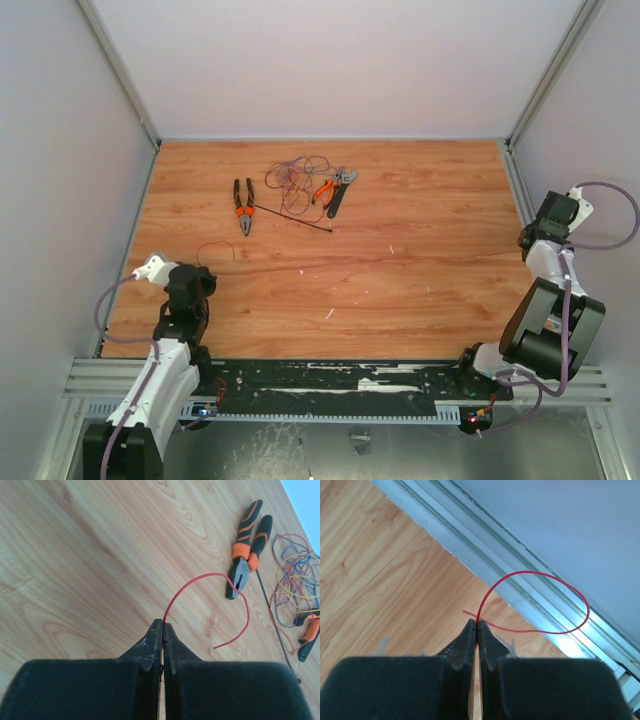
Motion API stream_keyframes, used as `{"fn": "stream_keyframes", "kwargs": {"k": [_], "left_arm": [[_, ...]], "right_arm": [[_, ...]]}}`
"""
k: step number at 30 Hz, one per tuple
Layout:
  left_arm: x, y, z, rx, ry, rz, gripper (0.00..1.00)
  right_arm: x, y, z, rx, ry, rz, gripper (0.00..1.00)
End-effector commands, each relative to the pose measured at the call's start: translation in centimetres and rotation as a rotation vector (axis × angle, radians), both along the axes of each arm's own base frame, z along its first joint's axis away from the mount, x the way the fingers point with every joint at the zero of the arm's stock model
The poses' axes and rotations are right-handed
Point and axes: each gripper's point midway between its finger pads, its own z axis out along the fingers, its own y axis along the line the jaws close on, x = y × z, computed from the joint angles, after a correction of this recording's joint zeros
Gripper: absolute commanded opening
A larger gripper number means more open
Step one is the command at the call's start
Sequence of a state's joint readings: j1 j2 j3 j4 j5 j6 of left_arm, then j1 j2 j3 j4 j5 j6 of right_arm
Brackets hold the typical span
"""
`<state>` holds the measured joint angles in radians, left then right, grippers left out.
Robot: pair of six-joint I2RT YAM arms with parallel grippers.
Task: Zip-tie the wires
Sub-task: Straighten the cable at the center of the board.
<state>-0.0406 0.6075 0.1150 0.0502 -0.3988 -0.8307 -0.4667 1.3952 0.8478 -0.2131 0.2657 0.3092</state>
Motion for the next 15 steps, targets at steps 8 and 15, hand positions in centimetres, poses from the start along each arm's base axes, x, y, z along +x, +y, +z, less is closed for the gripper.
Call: {"fn": "stream_keyframes", "kwargs": {"k": [8, 15], "left_arm": [[0.5, 1.1, -0.9, 0.020, -0.006, 0.056, 0.00], [1.2, 0.9, -1.2, 0.001, 0.015, 0.056, 0.05]], "right_arm": [[0.5, 0.5, -1.6, -0.005, -0.022, 0.005, 0.00], [1.4, 1.8, -3.7, 0.040, 0.013, 0.047, 0.02]]}}
